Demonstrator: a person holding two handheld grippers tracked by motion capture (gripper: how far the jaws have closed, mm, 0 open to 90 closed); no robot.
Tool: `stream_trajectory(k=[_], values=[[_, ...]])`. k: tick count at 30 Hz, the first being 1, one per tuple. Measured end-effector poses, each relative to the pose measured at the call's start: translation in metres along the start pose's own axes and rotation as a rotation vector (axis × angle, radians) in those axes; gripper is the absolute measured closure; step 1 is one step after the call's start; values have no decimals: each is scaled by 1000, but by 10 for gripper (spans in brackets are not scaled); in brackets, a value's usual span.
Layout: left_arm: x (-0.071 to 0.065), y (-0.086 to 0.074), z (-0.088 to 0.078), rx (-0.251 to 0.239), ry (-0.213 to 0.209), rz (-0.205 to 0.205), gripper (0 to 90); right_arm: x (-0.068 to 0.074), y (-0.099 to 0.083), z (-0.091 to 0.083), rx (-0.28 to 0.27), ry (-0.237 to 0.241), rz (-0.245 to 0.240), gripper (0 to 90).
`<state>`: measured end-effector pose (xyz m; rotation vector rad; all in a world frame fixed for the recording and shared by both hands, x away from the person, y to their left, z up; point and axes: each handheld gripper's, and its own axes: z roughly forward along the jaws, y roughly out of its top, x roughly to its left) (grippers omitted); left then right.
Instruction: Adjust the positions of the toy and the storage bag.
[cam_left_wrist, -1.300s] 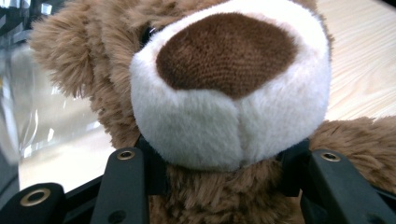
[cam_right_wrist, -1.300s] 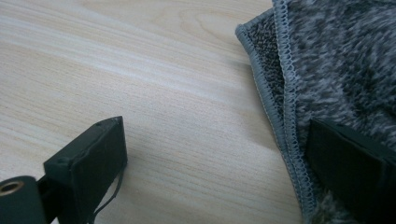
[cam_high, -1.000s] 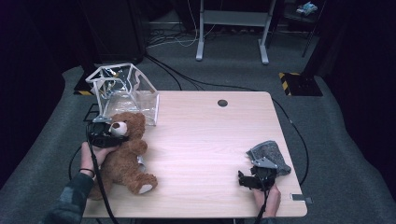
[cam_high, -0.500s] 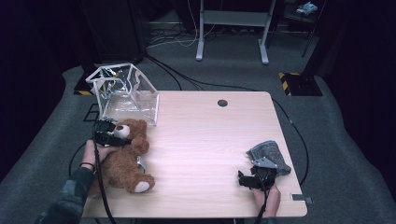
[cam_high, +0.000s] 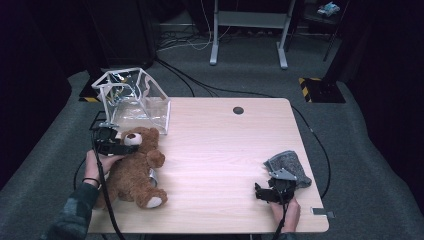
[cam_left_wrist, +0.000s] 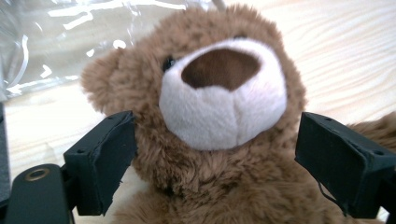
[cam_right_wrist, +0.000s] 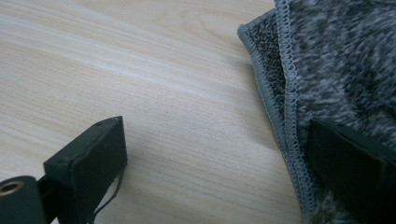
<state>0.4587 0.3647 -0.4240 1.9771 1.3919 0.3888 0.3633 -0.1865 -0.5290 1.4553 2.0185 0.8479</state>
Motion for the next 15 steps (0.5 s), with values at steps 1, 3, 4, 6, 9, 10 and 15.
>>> stream_trajectory(k=[1, 3, 4, 6, 9, 10, 15], values=[[-2, 1, -2, -8, -3, -16, 118, 0, 0, 0, -1, -2, -2, 51], [-4, 3, -6, -23, -9, -5, 111, 0, 0, 0, -1, -2, -2, 51], [-6, 3, -6, -29, -11, -8, 110, 0, 0, 0, -1, -1, -3, 51], [-9, 4, -8, -42, -3, -8, 106, 0, 0, 0, 0, 0, -5, 51], [-11, 5, -10, -54, -7, -10, 105, 0, 0, 0, 1, 2, -5, 51], [-11, 6, -11, -51, -13, -10, 103, 0, 0, 0, -1, 1, -2, 51], [-14, 10, -18, -69, -18, -10, 96, 0, 0, 0, -1, 5, -4, 51]])
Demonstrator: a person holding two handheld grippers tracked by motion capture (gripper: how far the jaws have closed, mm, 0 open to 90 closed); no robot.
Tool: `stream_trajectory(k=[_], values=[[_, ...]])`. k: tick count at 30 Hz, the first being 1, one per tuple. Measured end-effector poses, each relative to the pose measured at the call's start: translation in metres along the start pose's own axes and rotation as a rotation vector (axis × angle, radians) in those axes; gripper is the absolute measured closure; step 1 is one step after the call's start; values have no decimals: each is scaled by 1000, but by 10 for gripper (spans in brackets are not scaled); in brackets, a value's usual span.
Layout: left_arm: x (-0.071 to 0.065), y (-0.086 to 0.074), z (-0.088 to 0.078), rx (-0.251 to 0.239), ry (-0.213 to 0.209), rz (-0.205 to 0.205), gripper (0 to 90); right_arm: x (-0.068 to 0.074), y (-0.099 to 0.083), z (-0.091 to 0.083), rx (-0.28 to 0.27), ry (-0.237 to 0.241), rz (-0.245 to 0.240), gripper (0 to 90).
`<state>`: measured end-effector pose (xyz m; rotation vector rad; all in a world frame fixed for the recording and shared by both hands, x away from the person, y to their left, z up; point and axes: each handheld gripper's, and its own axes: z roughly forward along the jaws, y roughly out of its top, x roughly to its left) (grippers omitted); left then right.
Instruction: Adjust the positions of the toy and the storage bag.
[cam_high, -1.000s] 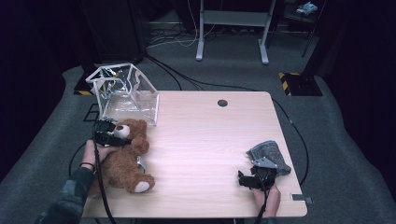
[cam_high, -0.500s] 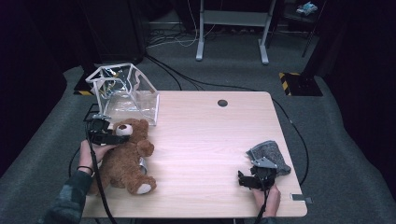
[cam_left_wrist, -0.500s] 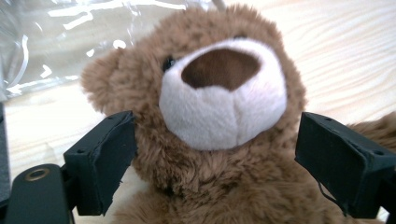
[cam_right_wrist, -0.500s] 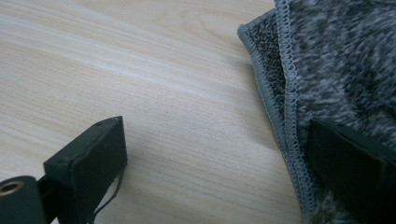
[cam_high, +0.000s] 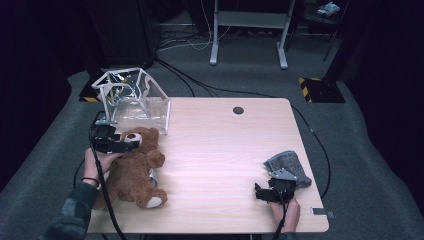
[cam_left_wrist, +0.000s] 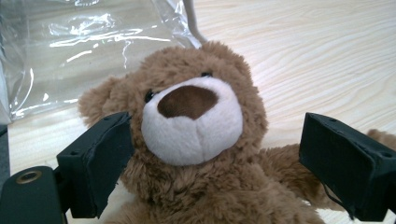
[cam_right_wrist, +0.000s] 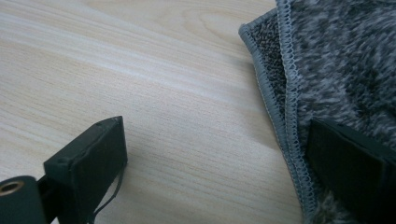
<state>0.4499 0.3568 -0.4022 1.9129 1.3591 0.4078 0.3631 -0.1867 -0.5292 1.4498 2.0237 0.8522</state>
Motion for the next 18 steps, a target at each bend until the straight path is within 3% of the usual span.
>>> stream_trajectory(k=[18], values=[[-2, 30, -9, -43, 7, 5, 94, 0, 0, 0, 0, 7, -4, 50]])
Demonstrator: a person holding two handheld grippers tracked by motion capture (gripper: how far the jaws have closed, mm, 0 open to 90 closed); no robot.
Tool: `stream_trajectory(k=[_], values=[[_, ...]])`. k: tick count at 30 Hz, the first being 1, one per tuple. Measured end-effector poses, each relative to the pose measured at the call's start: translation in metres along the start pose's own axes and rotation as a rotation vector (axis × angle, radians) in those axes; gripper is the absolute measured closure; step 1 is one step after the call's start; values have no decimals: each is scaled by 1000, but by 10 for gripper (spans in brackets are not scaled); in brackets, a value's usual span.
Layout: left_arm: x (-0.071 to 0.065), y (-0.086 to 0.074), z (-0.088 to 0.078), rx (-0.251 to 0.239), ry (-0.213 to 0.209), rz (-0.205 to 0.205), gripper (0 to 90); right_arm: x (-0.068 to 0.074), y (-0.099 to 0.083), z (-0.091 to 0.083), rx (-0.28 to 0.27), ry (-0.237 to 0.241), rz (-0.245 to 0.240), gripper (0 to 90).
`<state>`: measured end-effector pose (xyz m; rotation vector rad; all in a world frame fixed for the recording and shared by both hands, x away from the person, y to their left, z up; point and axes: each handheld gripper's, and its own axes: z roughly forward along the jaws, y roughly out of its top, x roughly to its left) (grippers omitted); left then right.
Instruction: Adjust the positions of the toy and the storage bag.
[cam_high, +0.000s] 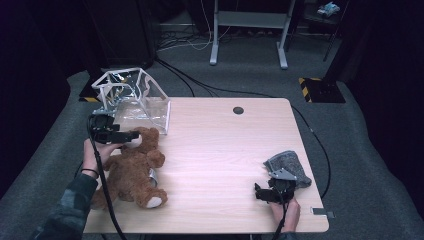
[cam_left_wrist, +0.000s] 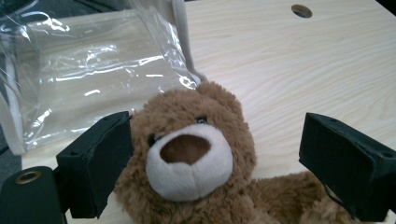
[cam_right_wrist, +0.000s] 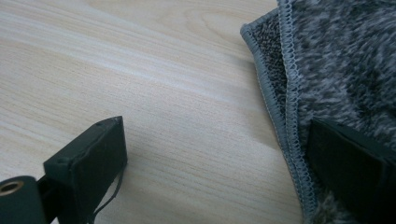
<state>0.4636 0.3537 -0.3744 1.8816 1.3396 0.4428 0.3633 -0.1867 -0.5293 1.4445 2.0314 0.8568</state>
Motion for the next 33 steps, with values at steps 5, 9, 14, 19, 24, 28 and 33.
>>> stream_trajectory(k=[5, 9, 14, 19, 24, 28, 33], values=[[0, 10, 2, -8, 10, 32, 94, 0, 0, 0, -1, 1, -1, 50], [0, 19, 4, -27, 23, 28, 94, 0, 0, 0, 1, 1, 2, 49], [3, 33, 10, -30, 45, 32, 94, 0, 0, 0, 2, 1, 4, 49], [7, 45, 17, -33, 58, 26, 102, 0, 0, 0, 2, 1, 4, 49], [8, 55, 25, -37, 73, 33, 106, 0, 0, 0, 3, -1, 3, 49], [9, 62, 30, -29, 85, 39, 117, 0, 0, 0, 2, -1, 3, 49], [11, 73, 38, -19, 110, 51, 149, 0, 0, 0, 3, -1, 3, 49]])
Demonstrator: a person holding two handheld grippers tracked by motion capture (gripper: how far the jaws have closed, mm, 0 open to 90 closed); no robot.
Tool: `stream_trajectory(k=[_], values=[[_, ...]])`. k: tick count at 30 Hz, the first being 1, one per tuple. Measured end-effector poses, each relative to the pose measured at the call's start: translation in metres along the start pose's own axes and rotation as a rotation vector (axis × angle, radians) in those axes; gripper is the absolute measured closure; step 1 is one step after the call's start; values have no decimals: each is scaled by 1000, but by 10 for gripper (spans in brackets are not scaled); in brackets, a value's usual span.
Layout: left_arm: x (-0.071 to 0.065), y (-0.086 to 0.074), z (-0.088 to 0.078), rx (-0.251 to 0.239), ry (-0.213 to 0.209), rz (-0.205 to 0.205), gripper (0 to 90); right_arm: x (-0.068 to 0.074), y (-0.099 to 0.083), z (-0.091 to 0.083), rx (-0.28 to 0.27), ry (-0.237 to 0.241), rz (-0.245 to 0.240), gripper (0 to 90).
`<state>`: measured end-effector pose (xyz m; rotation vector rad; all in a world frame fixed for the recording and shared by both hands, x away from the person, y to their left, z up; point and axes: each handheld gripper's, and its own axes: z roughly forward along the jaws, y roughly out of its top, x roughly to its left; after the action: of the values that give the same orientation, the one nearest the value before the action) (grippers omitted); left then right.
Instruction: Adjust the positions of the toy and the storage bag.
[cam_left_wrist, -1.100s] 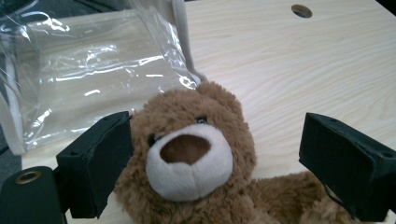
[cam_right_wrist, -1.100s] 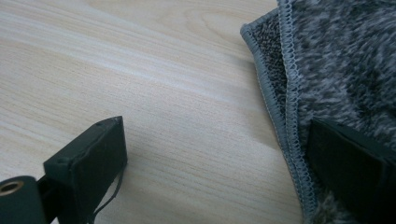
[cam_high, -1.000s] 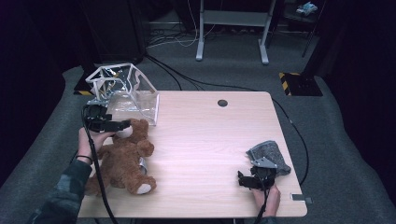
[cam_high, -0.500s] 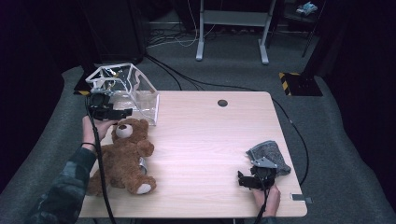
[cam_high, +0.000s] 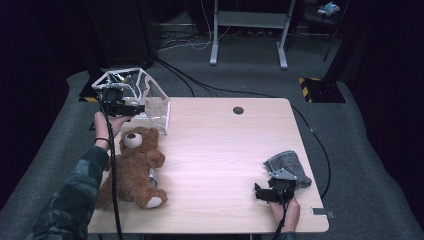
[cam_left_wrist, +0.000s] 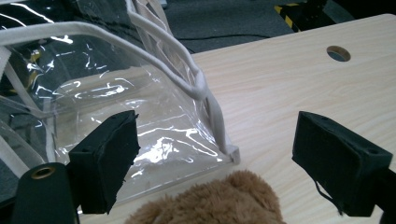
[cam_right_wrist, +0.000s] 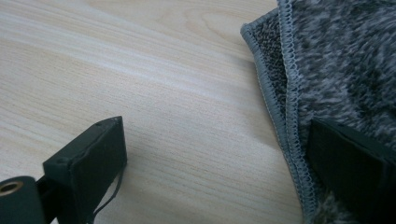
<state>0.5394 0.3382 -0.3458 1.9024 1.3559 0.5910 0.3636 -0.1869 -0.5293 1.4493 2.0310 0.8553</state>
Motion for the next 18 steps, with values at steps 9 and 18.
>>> stream_trajectory(k=[9, 18], values=[[-2, 13, 17, 21, 49, -18, 214, 0, 0, 0, -1, 1, -2, 48], [0, 22, 37, 52, 110, -37, 477, 0, 0, 0, 0, 0, 0, 48]])
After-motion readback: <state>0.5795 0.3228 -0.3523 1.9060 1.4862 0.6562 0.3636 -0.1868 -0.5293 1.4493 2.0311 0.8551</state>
